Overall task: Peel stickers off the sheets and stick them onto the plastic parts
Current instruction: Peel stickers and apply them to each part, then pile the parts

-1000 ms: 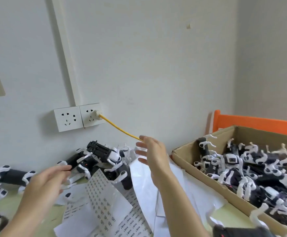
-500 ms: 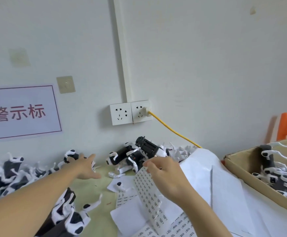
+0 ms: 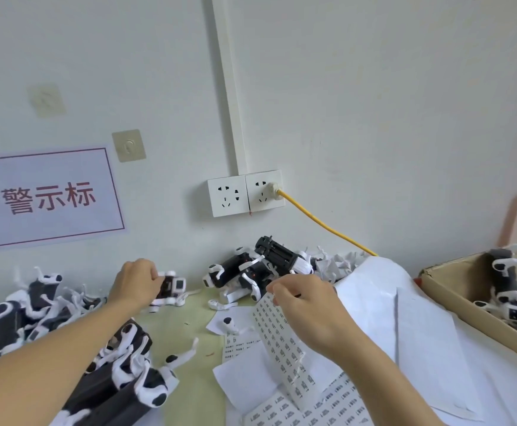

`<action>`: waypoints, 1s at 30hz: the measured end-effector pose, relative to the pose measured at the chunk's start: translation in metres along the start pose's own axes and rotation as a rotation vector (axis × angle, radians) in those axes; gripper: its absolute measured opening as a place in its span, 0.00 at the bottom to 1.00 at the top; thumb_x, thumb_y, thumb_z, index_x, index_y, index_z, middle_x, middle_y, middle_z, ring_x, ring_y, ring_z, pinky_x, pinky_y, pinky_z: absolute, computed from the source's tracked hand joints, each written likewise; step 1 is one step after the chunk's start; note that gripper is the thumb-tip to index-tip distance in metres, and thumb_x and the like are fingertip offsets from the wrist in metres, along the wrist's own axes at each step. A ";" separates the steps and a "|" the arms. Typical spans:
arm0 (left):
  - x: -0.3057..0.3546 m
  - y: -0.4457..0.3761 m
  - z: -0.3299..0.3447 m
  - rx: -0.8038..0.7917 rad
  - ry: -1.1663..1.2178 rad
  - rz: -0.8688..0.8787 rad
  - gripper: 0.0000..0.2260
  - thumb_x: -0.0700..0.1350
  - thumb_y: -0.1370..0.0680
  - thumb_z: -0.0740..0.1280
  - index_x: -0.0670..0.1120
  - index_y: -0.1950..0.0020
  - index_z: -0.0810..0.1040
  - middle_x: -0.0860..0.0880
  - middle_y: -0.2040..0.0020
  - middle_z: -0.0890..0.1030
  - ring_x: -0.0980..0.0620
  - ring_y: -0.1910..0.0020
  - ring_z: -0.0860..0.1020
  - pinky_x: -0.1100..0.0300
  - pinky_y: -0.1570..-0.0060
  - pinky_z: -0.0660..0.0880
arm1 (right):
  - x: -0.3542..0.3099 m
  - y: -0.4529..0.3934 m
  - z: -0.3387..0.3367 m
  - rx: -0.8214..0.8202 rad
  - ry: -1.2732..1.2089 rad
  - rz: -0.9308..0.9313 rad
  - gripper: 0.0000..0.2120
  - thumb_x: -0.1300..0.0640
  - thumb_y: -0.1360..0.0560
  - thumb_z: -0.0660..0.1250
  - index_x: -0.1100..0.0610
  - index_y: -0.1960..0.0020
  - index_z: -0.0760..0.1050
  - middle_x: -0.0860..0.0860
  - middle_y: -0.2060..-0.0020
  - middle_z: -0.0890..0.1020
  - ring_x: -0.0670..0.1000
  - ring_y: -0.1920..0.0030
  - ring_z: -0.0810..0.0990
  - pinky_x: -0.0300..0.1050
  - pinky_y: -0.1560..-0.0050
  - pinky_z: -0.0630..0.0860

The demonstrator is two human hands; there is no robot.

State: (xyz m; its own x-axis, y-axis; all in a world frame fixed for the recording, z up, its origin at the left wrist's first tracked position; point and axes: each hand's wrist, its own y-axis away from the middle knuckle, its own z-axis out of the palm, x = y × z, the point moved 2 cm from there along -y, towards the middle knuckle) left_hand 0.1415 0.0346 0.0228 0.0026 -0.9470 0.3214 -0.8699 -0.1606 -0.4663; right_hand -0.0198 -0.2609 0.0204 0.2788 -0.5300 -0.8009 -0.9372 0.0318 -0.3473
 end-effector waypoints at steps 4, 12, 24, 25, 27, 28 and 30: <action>0.020 0.004 -0.019 0.135 0.225 0.074 0.15 0.40 0.24 0.71 0.38 0.70 0.76 0.43 0.72 0.76 0.39 0.66 0.74 0.54 0.61 0.71 | -0.003 0.001 -0.001 -0.019 0.013 0.019 0.15 0.56 0.20 0.56 0.66 0.45 0.75 0.63 0.48 0.80 0.64 0.48 0.77 0.61 0.48 0.75; 0.102 0.056 -0.062 0.130 0.938 -0.092 0.18 0.39 0.25 0.68 0.44 0.76 0.74 0.48 0.75 0.77 0.45 0.64 0.82 0.55 0.57 0.73 | 0.005 0.002 0.013 -0.118 -0.068 0.053 0.19 0.47 0.17 0.57 0.48 0.28 0.70 0.40 0.52 0.79 0.42 0.54 0.80 0.30 0.58 0.76; 0.120 0.158 -0.054 -0.184 1.759 -0.464 0.07 0.39 0.21 0.66 0.39 0.59 0.78 0.42 0.62 0.82 0.49 0.65 0.82 0.57 0.61 0.78 | -0.012 0.003 0.025 -0.162 -1.051 0.267 0.18 0.43 0.21 0.65 0.57 0.43 0.79 0.58 0.54 0.83 0.57 0.52 0.84 0.46 0.58 0.80; 0.111 0.163 -0.049 -0.183 1.740 -0.486 0.07 0.40 0.21 0.66 0.40 0.58 0.78 0.41 0.60 0.83 0.47 0.63 0.82 0.55 0.60 0.78 | -0.011 0.003 0.028 -0.139 -1.009 0.267 0.17 0.43 0.21 0.64 0.55 0.42 0.79 0.57 0.53 0.83 0.56 0.53 0.84 0.46 0.58 0.80; 0.094 0.170 -0.039 -0.184 1.742 -0.522 0.09 0.43 0.20 0.64 0.41 0.56 0.79 0.41 0.57 0.84 0.44 0.60 0.81 0.54 0.62 0.78 | -0.009 0.003 0.033 -0.091 -0.912 0.225 0.15 0.42 0.21 0.64 0.49 0.39 0.77 0.53 0.49 0.82 0.55 0.54 0.84 0.46 0.55 0.80; 0.090 0.171 -0.037 -0.181 1.753 -0.543 0.10 0.45 0.19 0.63 0.42 0.55 0.79 0.41 0.57 0.84 0.44 0.61 0.82 0.54 0.63 0.78 | -0.009 0.002 0.035 -0.061 -0.854 0.188 0.15 0.41 0.21 0.63 0.46 0.39 0.76 0.51 0.48 0.82 0.53 0.55 0.85 0.45 0.55 0.80; 0.084 0.170 -0.032 -0.135 1.707 -0.587 0.10 0.46 0.18 0.62 0.42 0.52 0.79 0.43 0.56 0.84 0.44 0.60 0.81 0.52 0.62 0.78 | -0.008 0.001 0.039 0.005 -0.760 0.141 0.13 0.39 0.22 0.62 0.41 0.40 0.74 0.46 0.50 0.83 0.50 0.57 0.86 0.40 0.59 0.80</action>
State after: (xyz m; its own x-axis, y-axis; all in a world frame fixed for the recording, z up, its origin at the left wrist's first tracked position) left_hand -0.0216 -0.0629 -0.0032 -0.0878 0.5292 0.8440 -0.9725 -0.2289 0.0423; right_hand -0.0150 -0.2238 0.0077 0.2260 0.2069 -0.9519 -0.9740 0.0601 -0.2182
